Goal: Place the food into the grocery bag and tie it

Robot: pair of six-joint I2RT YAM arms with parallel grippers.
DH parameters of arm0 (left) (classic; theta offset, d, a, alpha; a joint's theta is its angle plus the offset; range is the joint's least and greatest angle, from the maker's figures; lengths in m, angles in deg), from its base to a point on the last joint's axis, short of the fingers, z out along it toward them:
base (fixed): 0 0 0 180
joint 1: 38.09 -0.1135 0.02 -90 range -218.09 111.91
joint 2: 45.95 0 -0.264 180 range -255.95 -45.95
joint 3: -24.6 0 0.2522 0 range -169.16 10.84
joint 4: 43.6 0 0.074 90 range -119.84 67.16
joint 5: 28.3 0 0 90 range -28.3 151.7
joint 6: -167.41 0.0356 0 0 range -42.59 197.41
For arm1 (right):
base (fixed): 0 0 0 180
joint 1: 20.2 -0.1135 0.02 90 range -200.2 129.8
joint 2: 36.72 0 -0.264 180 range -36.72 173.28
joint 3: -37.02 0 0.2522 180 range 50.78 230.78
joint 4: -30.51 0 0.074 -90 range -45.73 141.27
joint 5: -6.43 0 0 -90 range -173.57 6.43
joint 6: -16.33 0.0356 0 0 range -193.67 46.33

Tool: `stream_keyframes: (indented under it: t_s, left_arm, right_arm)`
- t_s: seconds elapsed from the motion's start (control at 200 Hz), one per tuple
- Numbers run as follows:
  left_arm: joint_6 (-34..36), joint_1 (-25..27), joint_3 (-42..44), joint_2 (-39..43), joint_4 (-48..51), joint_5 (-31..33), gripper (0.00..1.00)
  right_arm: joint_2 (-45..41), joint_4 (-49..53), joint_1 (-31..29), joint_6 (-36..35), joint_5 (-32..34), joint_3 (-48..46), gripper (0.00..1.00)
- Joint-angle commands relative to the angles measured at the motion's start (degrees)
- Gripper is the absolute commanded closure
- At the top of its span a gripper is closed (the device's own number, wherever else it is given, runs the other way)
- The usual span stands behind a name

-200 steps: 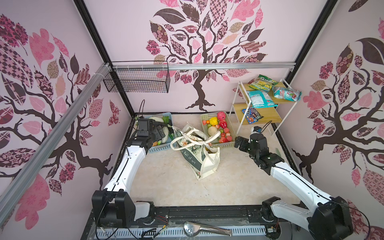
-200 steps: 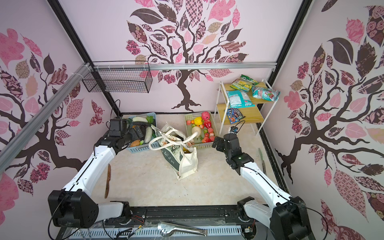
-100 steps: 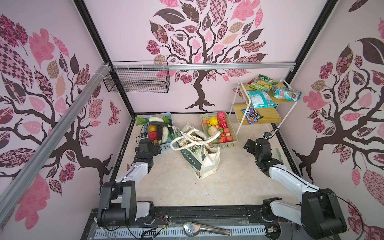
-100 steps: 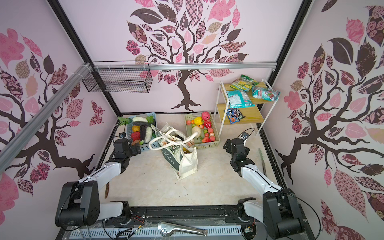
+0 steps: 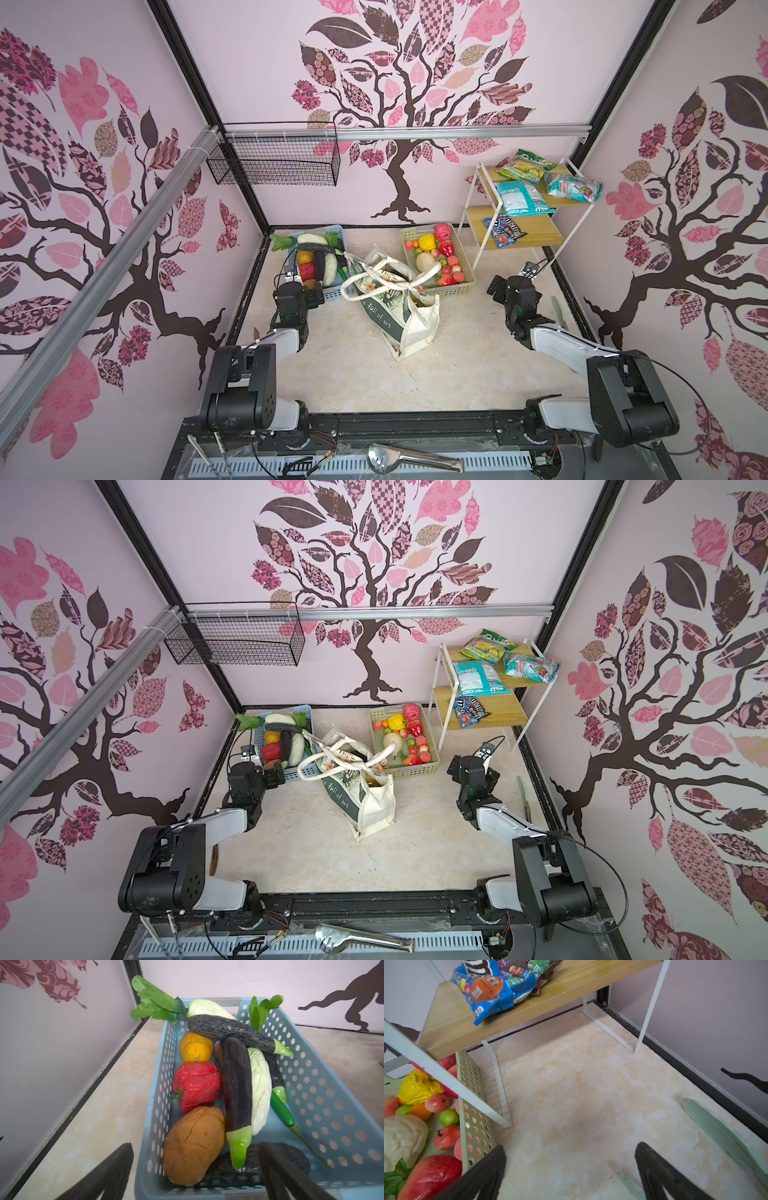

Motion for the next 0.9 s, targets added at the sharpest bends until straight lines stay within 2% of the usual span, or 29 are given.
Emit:
stream_keyframes:
  t_s: [0.0, 0.11, 0.27, 0.6, 0.75, 0.83, 0.895]
  left_arm:
    - [0.6, -0.1, 3.1, -2.2, -8.5, -2.6, 0.03]
    - [1.0, 0.2, 4.3, -4.1, -12.4, -2.6, 0.03]
    - [1.9, 0.4, 5.5, -7.2, -17.5, -3.7, 0.03]
    - [1.6, 0.5, 5.2, -6.8, -16.1, -3.6, 0.03]
    - [1.6, 0.5, 5.1, -6.8, -16.1, -3.7, 0.03]
    - [1.6, 0.5, 5.2, -6.8, -16.1, -3.7, 0.03]
    - [1.6, 0.5, 5.2, -6.8, -16.1, -3.7, 0.03]
  right_arm:
    - [1.6, -2.8, 2.3, -1.0, -2.0, 0.8, 0.00]
    - [1.4, -5.3, 4.0, -2.8, -4.3, -0.3, 0.00]
    - [1.7, -9.8, 9.5, -2.3, -12.9, -1.7, 0.00]
    - [4.2, -17.2, 10.5, -8.4, -16.6, -4.4, 0.00]
    - [5.1, -27.3, 10.5, -9.7, -17.1, -9.8, 0.00]
    - [6.5, -33.7, 10.5, -11.3, -21.6, -12.6, 0.00]
    - [7.7, -37.8, 10.5, -11.6, -22.2, -14.1, 0.00]
